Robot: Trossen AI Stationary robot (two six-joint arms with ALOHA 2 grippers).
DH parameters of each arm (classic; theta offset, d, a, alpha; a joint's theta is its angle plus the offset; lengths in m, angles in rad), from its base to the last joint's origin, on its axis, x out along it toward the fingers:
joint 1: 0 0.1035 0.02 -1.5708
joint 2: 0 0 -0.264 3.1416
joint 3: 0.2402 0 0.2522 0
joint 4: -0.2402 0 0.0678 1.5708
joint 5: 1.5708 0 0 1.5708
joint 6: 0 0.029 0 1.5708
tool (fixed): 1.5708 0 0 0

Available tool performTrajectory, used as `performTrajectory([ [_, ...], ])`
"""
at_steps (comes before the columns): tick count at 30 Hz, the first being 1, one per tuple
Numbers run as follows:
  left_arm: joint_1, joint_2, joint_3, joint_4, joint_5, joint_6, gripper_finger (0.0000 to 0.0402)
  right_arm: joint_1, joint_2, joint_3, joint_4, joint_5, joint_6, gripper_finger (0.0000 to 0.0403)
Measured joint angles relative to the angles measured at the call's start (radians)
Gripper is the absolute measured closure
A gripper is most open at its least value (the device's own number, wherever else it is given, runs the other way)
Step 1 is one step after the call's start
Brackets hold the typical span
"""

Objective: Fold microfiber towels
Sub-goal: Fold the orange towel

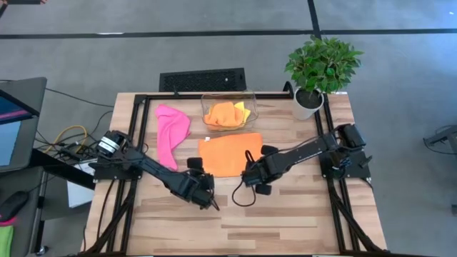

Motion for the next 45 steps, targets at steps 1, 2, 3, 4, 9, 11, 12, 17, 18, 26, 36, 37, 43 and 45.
performTrajectory([
  [1,0.007,0.003,0.0,0.002,0.002,0.009,0.0255,-0.005,0.0,0.0,0.003,-0.002,0.0,0.0232],
  [2,0.013,0.006,-0.003,0.008,0.002,0.018,0.0255,-0.009,0.0,0.0,0.004,-0.002,-0.001,0.0232],
  [3,0.019,0.009,-0.009,0.01,0.002,0.023,0.0255,-0.014,0.0,0.0,0.003,-0.002,-0.001,0.0232],
  [4,0.027,0.011,-0.014,0.005,0.003,0.026,0.0255,-0.017,0.0,0.0,0.003,-0.002,-0.002,0.0232],
  [9,0.06,0.047,-0.014,0.004,0.048,0.039,0.0255,-0.026,0.0,0.0,0.003,-0.002,-0.003,0.0232],
  [11,0.064,0.059,-0.014,0.008,0.048,0.04,0.0255,-0.026,0.0,0.0,0.004,-0.002,-0.003,0.0232],
  [12,0.068,0.063,-0.014,0.008,0.049,0.038,0.0255,-0.025,0.0,0.0,0.004,-0.003,-0.003,0.0232],
  [17,0.071,0.064,-0.011,0.006,0.08,0.03,0.0256,-0.022,0.0,0.0,-0.001,-0.003,-0.016,0.0232],
  [18,0.071,0.064,-0.011,0.006,0.081,0.047,0.0256,-0.022,0.0,0.0,-0.004,-0.005,-0.018,0.0232],
  [26,0.078,0.069,0.017,-0.001,0.074,0.092,0.0352,-0.022,-0.007,0.0,-0.088,-0.006,-0.018,0.0232],
  [36,0.149,0.069,0.155,0.03,0.055,0.345,0.0399,-0.022,-0.082,0.0,-0.141,0.043,0.017,0.0232],
  [37,0.16,0.069,0.168,0.043,0.054,0.383,0.0399,-0.022,-0.095,0.0,-0.147,0.054,0.02,0.0232],
  [43,0.231,0.068,0.19,0.265,0.102,0.66,0.04,-0.022,-0.187,0.0,-0.167,0.133,0.065,0.0232],
  [45,0.254,0.068,0.19,0.341,0.123,0.725,0.0401,-0.022,-0.221,0.0,-0.169,0.157,0.078,0.0232],
])
